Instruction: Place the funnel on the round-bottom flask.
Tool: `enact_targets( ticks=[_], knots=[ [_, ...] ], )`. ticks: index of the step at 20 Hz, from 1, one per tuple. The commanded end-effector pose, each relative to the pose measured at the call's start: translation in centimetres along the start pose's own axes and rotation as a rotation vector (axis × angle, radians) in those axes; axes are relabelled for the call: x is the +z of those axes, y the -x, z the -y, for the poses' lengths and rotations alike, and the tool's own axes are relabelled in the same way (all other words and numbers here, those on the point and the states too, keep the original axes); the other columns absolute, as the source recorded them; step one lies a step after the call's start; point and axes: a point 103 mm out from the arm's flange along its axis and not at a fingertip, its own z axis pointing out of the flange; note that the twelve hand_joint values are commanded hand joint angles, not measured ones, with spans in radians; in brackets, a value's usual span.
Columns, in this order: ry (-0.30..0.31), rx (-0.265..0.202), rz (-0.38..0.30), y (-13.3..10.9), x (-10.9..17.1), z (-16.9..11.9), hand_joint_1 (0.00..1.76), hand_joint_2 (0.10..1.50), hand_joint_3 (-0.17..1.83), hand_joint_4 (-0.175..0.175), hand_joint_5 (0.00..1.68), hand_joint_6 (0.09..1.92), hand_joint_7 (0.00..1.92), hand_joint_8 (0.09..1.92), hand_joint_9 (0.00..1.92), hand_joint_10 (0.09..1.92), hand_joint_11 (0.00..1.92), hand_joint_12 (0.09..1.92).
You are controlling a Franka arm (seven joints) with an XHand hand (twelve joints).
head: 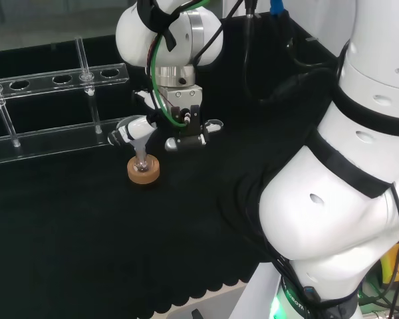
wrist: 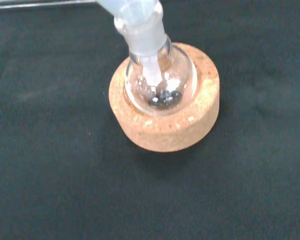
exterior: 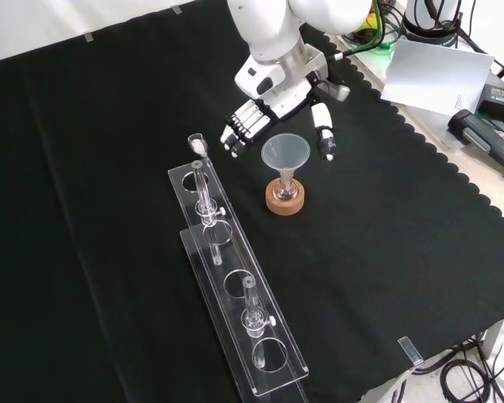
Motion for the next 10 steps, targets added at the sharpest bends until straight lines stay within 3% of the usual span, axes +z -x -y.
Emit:
enact_targets(
  ticks=[1,10],
  knots=[
    [0.020,-0.005,0.002,0.0,-1.2,0.3,0.26,0.50,0.00,0.047,0.00,0.09,0.00,0.09,0.00,0.09,0.00,0.39],
    [0.050,-0.026,0.017,0.2,-3.5,0.7,0.26,0.52,0.01,0.034,0.00,0.09,0.00,0.09,0.00,0.09,0.00,0.33]
  ],
)
